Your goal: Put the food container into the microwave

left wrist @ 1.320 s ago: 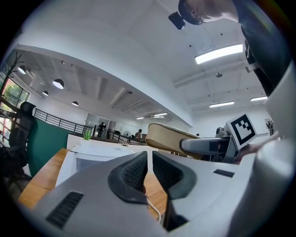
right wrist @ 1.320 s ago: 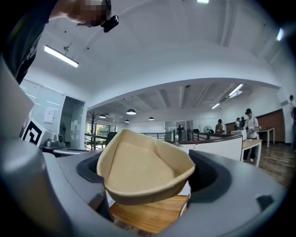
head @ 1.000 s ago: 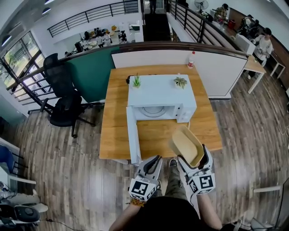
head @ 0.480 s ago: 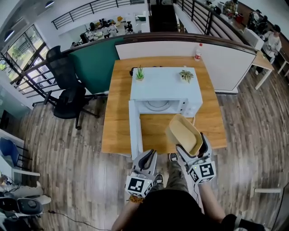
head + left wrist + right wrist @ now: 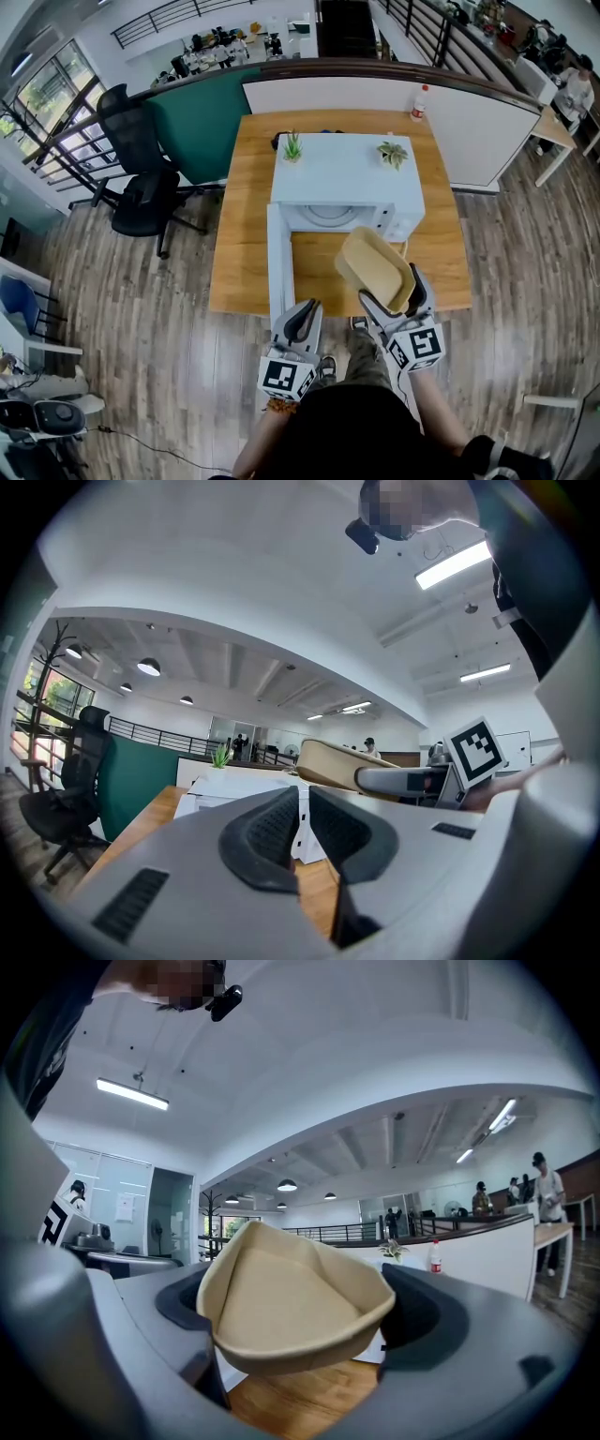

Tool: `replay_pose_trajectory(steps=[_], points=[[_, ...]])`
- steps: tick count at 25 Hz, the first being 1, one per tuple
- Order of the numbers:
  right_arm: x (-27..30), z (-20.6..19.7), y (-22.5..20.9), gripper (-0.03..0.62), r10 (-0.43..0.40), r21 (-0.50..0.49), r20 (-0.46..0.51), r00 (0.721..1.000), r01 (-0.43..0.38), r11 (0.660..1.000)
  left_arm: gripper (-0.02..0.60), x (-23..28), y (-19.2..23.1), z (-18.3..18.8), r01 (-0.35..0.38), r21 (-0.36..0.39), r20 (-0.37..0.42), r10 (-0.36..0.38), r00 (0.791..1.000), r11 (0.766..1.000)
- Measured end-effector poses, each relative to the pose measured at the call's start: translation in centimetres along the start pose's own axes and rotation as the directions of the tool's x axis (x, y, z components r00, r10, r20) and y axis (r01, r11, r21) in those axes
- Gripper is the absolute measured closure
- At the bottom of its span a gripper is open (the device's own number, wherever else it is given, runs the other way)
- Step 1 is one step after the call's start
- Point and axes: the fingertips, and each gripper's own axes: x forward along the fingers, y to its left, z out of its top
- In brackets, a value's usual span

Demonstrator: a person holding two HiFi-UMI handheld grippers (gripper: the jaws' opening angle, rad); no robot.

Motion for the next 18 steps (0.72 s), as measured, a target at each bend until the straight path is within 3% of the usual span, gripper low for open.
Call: replay_pose_trajectory(steps=[9, 18], points=[[0.8, -1.3, -0.1, 0.066, 0.026, -0.021, -0.037, 0.999, -0.026, 0.999, 0.531, 0.2, 1.5, 1.3, -0.036, 0.02, 0.023, 0.036, 0.999, 0.999], [0.6, -3.5, 2.1, 0.066, 0.052, -0.075, -0.095, 0.994, -0.059, 0.995, 0.531, -2.9, 5.2, 2.4, -0.127, 0.027, 0.039, 0.126, 0.991, 0.992]])
